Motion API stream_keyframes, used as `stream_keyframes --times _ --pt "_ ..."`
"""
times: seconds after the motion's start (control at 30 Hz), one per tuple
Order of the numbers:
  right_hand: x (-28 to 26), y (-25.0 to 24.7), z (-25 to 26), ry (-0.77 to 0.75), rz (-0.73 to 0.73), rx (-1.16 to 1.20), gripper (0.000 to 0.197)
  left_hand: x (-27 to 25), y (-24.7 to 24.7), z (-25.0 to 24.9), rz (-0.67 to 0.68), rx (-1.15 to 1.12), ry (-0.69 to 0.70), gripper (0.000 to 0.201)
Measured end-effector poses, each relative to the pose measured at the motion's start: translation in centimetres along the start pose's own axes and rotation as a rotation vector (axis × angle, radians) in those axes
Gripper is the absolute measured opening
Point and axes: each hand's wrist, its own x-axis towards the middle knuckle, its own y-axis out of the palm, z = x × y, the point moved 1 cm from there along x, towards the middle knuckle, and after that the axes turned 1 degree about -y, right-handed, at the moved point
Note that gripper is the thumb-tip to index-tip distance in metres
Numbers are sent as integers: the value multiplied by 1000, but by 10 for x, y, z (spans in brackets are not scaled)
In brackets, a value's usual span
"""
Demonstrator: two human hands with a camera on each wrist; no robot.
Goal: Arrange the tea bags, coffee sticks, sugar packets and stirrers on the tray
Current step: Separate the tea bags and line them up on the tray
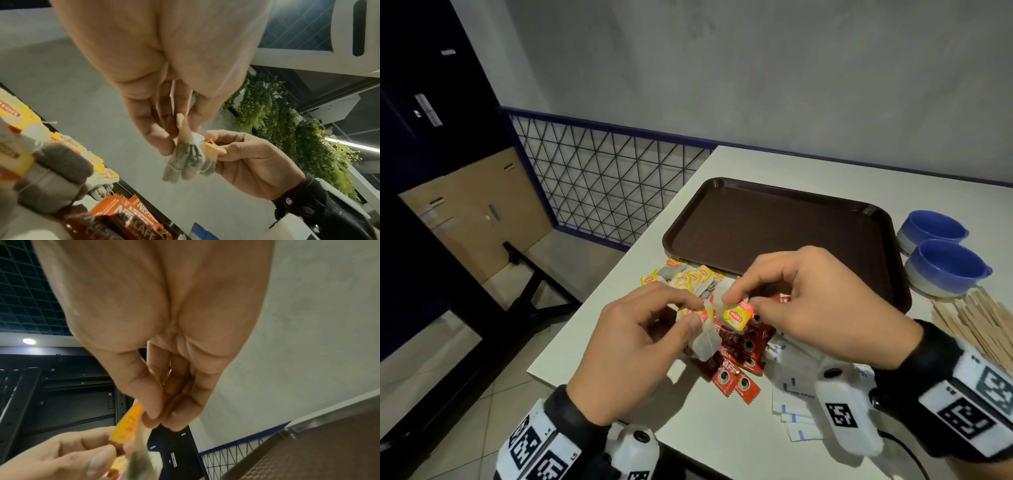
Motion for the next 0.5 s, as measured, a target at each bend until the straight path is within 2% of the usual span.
stream_keyframes --times 0.13,0.3,0.5 --pt "5 -3 5 -80 26 -7 29 4 3 -1 -35 -98 -35 24" --pt "9 -16 6 -97 78 -32 25 9 5 -7 -90 -148 -52 16" --pt "9 -14 5 -101 51 -76 15 12 4 -13 -91 -119 -75 14"
